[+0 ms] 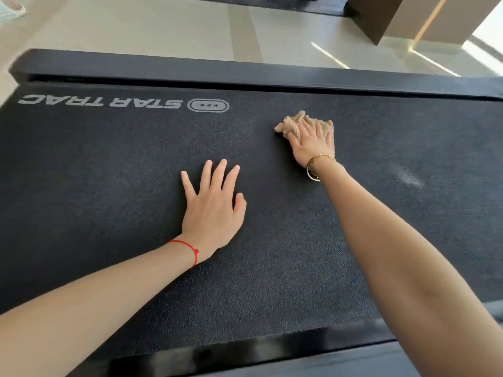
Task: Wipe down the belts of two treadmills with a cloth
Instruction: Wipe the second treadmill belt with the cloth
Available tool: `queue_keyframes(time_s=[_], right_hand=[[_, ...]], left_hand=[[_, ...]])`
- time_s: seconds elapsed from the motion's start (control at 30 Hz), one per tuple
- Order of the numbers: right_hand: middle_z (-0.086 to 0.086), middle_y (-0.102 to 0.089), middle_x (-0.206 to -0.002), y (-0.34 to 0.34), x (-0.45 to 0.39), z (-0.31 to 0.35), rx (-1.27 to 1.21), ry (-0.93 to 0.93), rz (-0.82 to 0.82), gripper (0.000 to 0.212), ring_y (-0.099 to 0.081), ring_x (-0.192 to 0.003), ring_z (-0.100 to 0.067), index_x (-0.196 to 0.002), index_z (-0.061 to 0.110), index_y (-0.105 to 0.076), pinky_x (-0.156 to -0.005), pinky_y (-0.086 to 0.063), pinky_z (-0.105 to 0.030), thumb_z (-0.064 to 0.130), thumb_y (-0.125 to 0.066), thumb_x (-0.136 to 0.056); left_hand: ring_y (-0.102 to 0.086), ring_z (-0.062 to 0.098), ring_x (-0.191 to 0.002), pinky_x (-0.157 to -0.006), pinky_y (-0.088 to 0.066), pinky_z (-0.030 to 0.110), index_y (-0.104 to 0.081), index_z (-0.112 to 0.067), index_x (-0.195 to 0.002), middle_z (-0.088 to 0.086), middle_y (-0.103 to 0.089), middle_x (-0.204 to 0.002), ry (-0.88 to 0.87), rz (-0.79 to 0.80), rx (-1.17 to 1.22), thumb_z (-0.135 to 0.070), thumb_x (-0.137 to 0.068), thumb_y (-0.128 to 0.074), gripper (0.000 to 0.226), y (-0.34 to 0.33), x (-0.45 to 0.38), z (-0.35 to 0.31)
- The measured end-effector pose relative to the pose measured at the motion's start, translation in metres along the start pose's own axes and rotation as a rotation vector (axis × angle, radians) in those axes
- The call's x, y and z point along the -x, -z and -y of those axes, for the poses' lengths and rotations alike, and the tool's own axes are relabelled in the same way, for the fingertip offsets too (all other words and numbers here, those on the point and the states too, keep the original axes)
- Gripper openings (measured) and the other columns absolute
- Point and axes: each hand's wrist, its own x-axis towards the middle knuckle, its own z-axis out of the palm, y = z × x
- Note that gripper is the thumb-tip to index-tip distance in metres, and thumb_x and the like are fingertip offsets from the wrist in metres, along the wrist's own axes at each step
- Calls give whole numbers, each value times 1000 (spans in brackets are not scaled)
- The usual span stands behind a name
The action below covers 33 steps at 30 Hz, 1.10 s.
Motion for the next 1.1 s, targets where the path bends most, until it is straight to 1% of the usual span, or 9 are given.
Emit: queue_keyframes(time_s=[0.07, 0.17, 0.23, 0.43, 0.63, 0.73, 0.87, 0.97, 1.1], right_hand=[[3, -18, -160, -6, -4, 31, 25, 100, 15, 55, -7, -149, -21, -152, 32, -21, -119, 4, -49, 48, -22, -100], [3, -12, -163, -18, 3, 76, 40, 238, 49, 57, -3, -150, -19, -155, 26, -15, -120, 6, -46, 46, -21, -102], [3, -8, -163, -24, 14, 100, 25, 307, 65, 56, 1, -150, -19, -155, 24, -13, -121, 6, -44, 45, -23, -104], [5, -5, -164, -32, 40, 149, 6, 408, 97, 55, 3, -150, -20, -155, 25, -11, -120, 7, -44, 44, -23, -105], [6, -9, -163, -48, 82, 220, -6, 577, 131, 55, 1, -150, -22, -155, 27, -12, -120, 6, -45, 46, -22, -104], [7, -11, -163, -61, 113, 257, -4, 683, 138, 54, 0, -150, -23, -154, 30, -16, -120, 4, -47, 48, -22, -104], [7, -10, -163, -69, 157, 287, -22, 790, 163, 55, 2, -150, -21, -155, 29, -16, -121, 5, -47, 47, -23, -103], [8, -9, -163, -71, 193, 296, -38, 854, 179, 55, 5, -150, -19, -155, 29, -15, -121, 8, -45, 47, -23, -103], [11, -12, -162, -70, 231, 286, -81, 927, 164, 57, 5, -150, -16, -154, 31, -21, -121, 11, -40, 49, -21, -100]], left_hand=[[-9, 22, -153, -119, -7, 64, -20, -17, -157, 1, -19, -165, 13, 1, 3, -45, -97, -18, 66, 1, 0, 1], [-6, 19, -154, -122, -6, 57, -13, -14, -158, 2, -13, -166, 24, 9, -1, -51, -90, -4, 78, 6, 4, 8], [-1, 16, -154, -122, -4, 56, -9, -19, -159, -1, -8, -167, 25, 31, -10, -53, -88, 2, 80, 10, 10, 22], [10, 10, -152, -122, 3, 56, -2, -35, -158, -11, 2, -166, 100, 57, -18, -57, -92, -1, 70, 28, 56, 95], [9, 8, -152, -121, 3, 58, -6, -37, -158, -13, -1, -166, 258, 34, 2, -54, -98, -8, 62, 48, 103, 162], [6, 11, -153, -121, 0, 58, -9, -34, -158, -10, -5, -166, 340, 11, 8, -45, -102, -19, 59, 56, 128, 189], [3, 16, -153, -121, -2, 58, -11, -32, -159, -8, -7, -166, 416, -12, 3, -40, -103, -23, 57, 63, 160, 216], [0, 17, -154, -122, -3, 56, -15, -30, -158, -6, -11, -166, 410, -33, 9, -42, -103, -17, 57, 66, 182, 227], [-4, 18, -153, -123, -6, 52, -19, -28, -158, -4, -15, -166, 363, -46, 11, -49, -95, -7, 67, 65, 198, 234]])
